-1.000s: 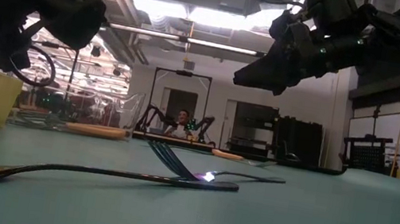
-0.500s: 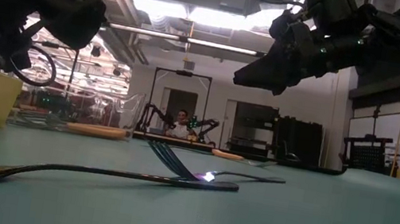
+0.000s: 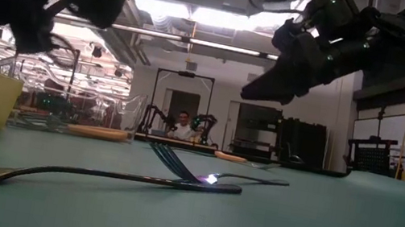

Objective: Sort silverware by color (type)
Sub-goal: Put the orange fork in the top transparent bin

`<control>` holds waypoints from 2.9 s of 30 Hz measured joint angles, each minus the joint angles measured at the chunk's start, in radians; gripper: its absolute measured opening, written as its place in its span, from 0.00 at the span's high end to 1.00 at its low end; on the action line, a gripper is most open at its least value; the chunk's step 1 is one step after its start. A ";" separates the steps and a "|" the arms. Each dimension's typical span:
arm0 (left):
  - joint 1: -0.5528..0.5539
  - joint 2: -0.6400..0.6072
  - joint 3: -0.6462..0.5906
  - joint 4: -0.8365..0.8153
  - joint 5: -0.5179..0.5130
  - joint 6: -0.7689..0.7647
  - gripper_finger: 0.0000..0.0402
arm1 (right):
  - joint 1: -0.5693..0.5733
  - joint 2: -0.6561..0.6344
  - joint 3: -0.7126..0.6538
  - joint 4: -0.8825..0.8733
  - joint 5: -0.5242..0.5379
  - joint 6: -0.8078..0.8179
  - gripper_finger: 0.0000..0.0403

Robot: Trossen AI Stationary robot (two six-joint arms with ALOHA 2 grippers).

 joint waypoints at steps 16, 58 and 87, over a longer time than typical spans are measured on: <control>0.000 0.000 0.218 0.104 -0.222 0.051 0.81 | -0.014 0.000 0.000 -0.009 0.298 0.000 0.71; 0.000 0.000 0.220 0.342 -0.484 0.052 0.81 | -0.354 0.341 0.000 0.167 0.158 0.059 0.71; 0.000 0.000 0.220 0.404 -0.673 0.035 0.81 | -0.354 0.417 0.002 0.211 0.169 0.060 0.98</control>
